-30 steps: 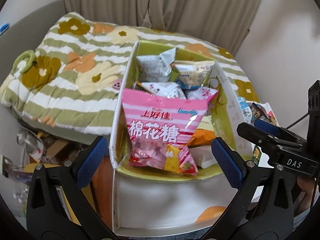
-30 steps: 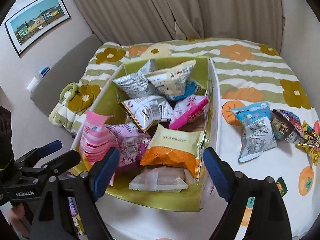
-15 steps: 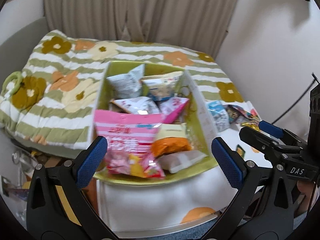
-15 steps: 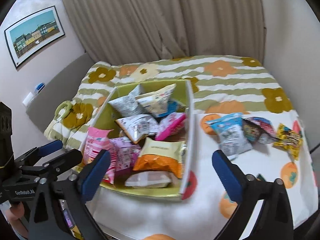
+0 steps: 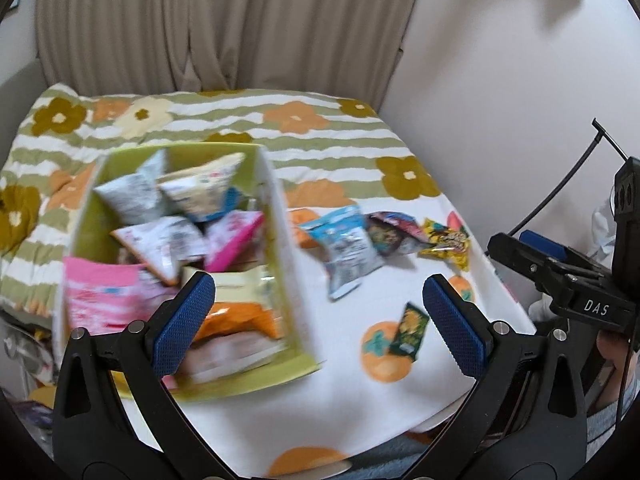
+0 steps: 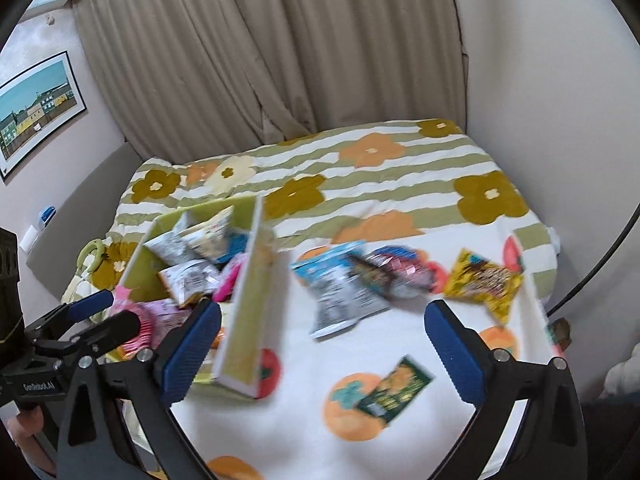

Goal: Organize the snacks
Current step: 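Move both tools back toward the blue and dark red bags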

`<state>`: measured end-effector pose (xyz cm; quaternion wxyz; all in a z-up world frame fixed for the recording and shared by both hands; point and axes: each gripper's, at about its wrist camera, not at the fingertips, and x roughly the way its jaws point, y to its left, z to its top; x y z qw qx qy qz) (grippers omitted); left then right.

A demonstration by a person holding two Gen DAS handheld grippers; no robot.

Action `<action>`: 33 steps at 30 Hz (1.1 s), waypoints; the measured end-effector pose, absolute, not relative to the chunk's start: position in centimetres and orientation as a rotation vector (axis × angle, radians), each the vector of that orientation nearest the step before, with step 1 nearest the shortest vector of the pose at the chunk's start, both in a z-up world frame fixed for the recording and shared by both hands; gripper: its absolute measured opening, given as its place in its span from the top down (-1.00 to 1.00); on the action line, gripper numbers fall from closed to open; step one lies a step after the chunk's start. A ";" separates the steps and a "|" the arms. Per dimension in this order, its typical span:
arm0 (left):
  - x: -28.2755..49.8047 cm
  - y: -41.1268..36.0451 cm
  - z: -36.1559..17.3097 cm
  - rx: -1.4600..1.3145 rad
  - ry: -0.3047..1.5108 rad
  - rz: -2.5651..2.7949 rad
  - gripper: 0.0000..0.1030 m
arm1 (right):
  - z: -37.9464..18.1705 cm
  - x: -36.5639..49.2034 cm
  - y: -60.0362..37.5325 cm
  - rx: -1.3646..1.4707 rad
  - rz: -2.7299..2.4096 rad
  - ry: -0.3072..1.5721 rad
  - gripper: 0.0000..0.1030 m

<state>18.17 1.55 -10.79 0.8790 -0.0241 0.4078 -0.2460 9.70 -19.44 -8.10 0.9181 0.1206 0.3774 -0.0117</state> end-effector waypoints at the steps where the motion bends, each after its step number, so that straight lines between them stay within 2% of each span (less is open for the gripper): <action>1: 18.4 0.4 -11.0 -0.057 0.861 -0.514 -0.99 | -8.0 10.0 -20.4 0.236 -0.018 0.781 -0.97; 6: 19.6 -4.9 -12.6 -0.070 0.904 -0.473 -0.99 | -8.2 11.4 -24.4 0.177 -0.001 0.801 -0.97; 13: 22.2 -9.1 -15.9 -0.099 0.970 -0.376 -0.99 | -11.7 14.5 -29.6 0.203 0.079 0.874 -0.97; 26: 27.1 -13.6 -23.1 -0.056 1.017 -0.204 -0.99 | -20.3 17.2 -30.9 0.116 0.227 0.974 -0.97; 33: 29.0 -14.3 -25.8 -0.068 1.058 -0.165 -0.99 | -22.5 18.6 -30.6 0.087 0.262 0.977 -0.97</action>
